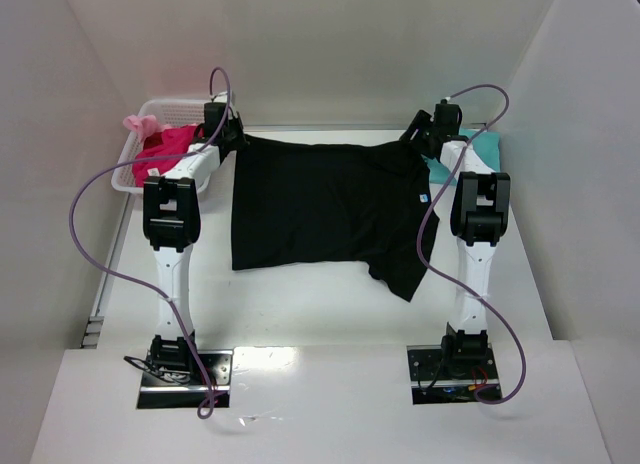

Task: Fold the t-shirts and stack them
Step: Flatten out the tshirt, then grap the side of the flattened tshirt furthest away from the robot with both arms

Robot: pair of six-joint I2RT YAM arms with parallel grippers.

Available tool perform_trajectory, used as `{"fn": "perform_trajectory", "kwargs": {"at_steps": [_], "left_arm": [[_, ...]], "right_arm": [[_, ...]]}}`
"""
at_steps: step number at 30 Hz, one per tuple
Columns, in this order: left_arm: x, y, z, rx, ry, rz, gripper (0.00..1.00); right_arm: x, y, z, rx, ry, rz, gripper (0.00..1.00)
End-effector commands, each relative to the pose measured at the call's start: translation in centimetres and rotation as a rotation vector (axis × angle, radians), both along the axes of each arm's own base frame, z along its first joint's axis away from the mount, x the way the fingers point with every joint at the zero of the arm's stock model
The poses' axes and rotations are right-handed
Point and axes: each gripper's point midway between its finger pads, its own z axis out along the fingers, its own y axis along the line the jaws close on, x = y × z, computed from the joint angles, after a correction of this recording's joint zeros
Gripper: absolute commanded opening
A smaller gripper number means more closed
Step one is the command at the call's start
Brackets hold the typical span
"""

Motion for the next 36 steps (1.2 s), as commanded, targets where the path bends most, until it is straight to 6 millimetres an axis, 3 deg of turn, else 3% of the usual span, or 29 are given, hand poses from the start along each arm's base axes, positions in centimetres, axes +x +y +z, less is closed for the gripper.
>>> {"fn": "perform_trajectory", "kwargs": {"at_steps": [1, 6, 15, 25, 30, 36], "left_arm": [[1.3, -0.3, 1.5, -0.012, -0.059, -0.019, 0.00], [1.3, -0.3, 1.8, -0.012, -0.059, -0.019, 0.00], [1.2, -0.3, 1.6, -0.011, -0.050, -0.019, 0.00], [1.2, -0.5, 1.6, -0.016, -0.050, -0.027, 0.00], [1.2, -0.5, 1.6, -0.016, -0.050, -0.027, 0.00], [1.3, -0.5, 1.4, -0.016, -0.050, -0.027, 0.00]], "right_arm": [[-0.9, 0.8, 0.7, -0.004, 0.007, 0.100, 0.73], [-3.3, 1.6, -0.8, 0.026, 0.058, 0.133, 0.69], [-5.7, 1.9, -2.7, 0.048, 0.114, 0.134, 0.65], [-5.0, 2.5, -1.4, 0.078, 0.078, 0.150, 0.47], [-3.8, 2.1, 0.3, 0.061, 0.035, 0.137, 0.26], [-2.6, 1.7, 1.8, 0.045, -0.007, 0.121, 0.09]]}}
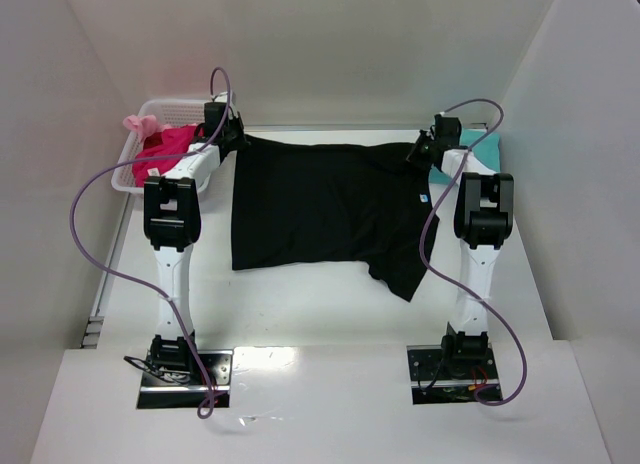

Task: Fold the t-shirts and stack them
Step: Grap the side of the flattened tshirt furthest away from the robot with both arms, then fold the flattened tshirt in 1/3 of the way

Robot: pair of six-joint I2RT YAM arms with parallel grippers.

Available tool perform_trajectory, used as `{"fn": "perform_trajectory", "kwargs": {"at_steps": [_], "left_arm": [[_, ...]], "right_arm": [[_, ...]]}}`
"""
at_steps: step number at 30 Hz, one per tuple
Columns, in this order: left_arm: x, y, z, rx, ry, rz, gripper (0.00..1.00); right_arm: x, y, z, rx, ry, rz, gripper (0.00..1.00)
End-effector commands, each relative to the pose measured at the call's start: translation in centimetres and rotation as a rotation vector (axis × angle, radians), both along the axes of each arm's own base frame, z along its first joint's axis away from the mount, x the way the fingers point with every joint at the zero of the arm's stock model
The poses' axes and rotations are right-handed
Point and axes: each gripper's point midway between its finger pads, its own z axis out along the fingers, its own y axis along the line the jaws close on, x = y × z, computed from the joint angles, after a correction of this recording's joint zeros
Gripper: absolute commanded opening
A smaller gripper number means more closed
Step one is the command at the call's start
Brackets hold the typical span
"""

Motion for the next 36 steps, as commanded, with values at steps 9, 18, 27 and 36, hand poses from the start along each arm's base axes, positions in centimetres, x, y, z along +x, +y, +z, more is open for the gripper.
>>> {"fn": "perform_trajectory", "kwargs": {"at_steps": [9, 18, 27, 36], "left_arm": [[1.5, -0.2, 2.1, -0.008, -0.067, -0.012, 0.00], [0.9, 0.4, 3.9, 0.028, -0.062, -0.004, 0.00], [-0.9, 0.8, 3.8, 0.038, -0.037, 0.013, 0.00], [-3.4, 0.9, 3.6, 0.032, -0.009, 0.017, 0.00]], "right_arm": [[3.7, -0.8, 8.3, -0.028, -0.158, -0.022, 0.01], [2.6, -0.1, 15.5, 0.035, -0.241, 0.008, 0.01], [-3.6, 0.9, 17.0, 0.093, -0.210, 0.004, 0.01], [-8.6, 1.2, 14.7, 0.115, -0.125, -0.026, 0.01]]}}
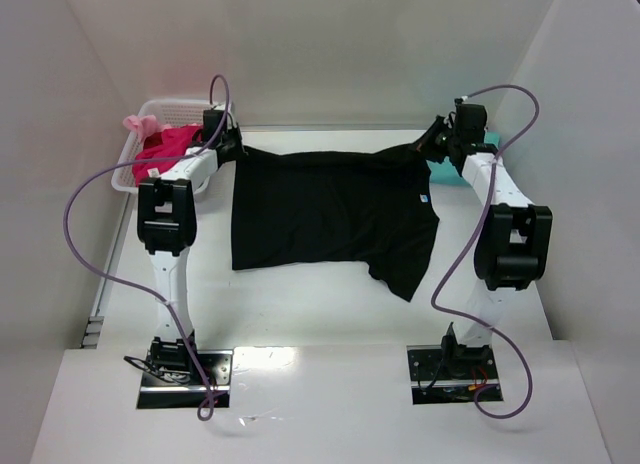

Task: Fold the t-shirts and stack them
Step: Fold the flattened tshirt in 1/3 of the way

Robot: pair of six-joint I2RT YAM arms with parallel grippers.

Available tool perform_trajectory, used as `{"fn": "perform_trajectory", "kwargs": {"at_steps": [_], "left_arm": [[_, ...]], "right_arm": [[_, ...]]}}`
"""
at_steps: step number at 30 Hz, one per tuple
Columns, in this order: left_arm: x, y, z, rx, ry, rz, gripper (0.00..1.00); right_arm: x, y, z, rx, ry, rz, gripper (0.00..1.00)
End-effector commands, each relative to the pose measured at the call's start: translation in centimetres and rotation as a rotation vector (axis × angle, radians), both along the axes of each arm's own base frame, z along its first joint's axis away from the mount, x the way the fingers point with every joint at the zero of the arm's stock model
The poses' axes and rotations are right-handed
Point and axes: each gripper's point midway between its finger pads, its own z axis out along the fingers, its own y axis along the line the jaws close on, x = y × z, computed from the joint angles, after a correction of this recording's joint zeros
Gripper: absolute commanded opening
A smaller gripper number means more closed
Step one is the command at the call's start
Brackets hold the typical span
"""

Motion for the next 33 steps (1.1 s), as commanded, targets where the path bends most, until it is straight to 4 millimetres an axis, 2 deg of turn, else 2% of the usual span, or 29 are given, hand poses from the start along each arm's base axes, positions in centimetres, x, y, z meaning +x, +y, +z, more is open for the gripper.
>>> {"fn": "perform_trajectory", "kwargs": {"at_steps": [1, 3, 5, 6, 7, 8, 10, 12, 14, 15, 16, 18, 19, 20, 21, 24, 29, 30, 33], "left_arm": [[-0.3, 0.3, 5.9, 0.010, -0.118, 0.003, 0.00], [-1.0, 0.4, 5.4, 0.010, -0.100, 0.002, 0.00], [-1.7, 0.4, 5.9, 0.010, -0.101, 0.002, 0.00], [-2.4, 0.6, 5.0, 0.017, -0.079, 0.011, 0.00], [-2.8, 0.7, 5.7, 0.017, -0.086, 0.011, 0.00], [-3.1, 0.7, 5.7, 0.017, -0.083, 0.011, 0.00], [-3.7, 0.5, 6.2, 0.003, -0.085, 0.010, 0.00], [-4.7, 0.5, 4.9, -0.003, -0.051, 0.015, 0.00], [-5.5, 0.3, 4.8, -0.016, -0.040, 0.013, 0.00], [-6.1, 0.4, 3.7, -0.015, -0.014, 0.013, 0.00], [-6.3, 0.4, 3.3, -0.014, -0.005, 0.013, 0.00], [-6.8, 0.4, 2.9, -0.014, 0.006, 0.013, 0.00], [-7.1, 0.4, 2.5, -0.013, 0.017, 0.014, 0.00], [-7.6, 0.4, 1.7, -0.012, 0.037, 0.014, 0.00], [-7.6, 0.4, 2.1, -0.013, 0.028, 0.014, 0.00], [-8.6, 0.4, 0.5, -0.018, 0.068, 0.019, 0.00], [-10.0, 0.1, 0.1, -0.035, 0.090, 0.011, 0.00], [-9.9, 0.1, 0.6, -0.036, 0.080, 0.011, 0.00], [-10.8, 0.0, 0.0, -0.040, 0.106, 0.004, 0.00]], "right_arm": [[-1.5, -0.2, -0.2, 0.011, 0.008, -0.013, 0.01], [-2.3, -0.2, -1.4, 0.013, 0.037, -0.013, 0.01], [-3.1, -0.1, -2.4, 0.021, 0.065, -0.018, 0.01], [-3.4, -0.1, -2.5, 0.021, 0.069, -0.018, 0.01], [-3.9, -0.1, -3.4, 0.023, 0.091, -0.018, 0.01], [-3.9, -0.1, -3.0, 0.022, 0.083, -0.018, 0.01], [-4.3, -0.2, -3.7, 0.017, 0.104, -0.027, 0.01], [-4.6, -0.4, -3.8, 0.011, 0.112, -0.036, 0.01], [-5.1, -0.8, -4.1, 0.013, 0.127, -0.047, 0.01], [-5.3, -1.4, -4.5, 0.014, 0.139, -0.059, 0.01], [-5.3, -2.0, -4.1, 0.014, 0.129, -0.073, 0.01], [-6.0, -2.7, -4.7, 0.010, 0.152, -0.094, 0.01], [-6.0, -2.7, -4.2, 0.010, 0.140, -0.094, 0.01], [-6.2, -3.3, -4.8, 0.006, 0.152, -0.113, 0.01], [-6.5, -3.7, -4.7, 0.006, 0.151, -0.122, 0.01], [-6.6, -4.3, -4.5, 0.000, 0.151, -0.141, 0.01], [-7.2, -4.2, -5.1, 0.009, 0.181, -0.147, 0.01], [-7.2, -4.2, -5.1, 0.009, 0.181, -0.147, 0.01], [-7.3, -4.2, -6.1, 0.011, 0.210, -0.146, 0.01]]}}
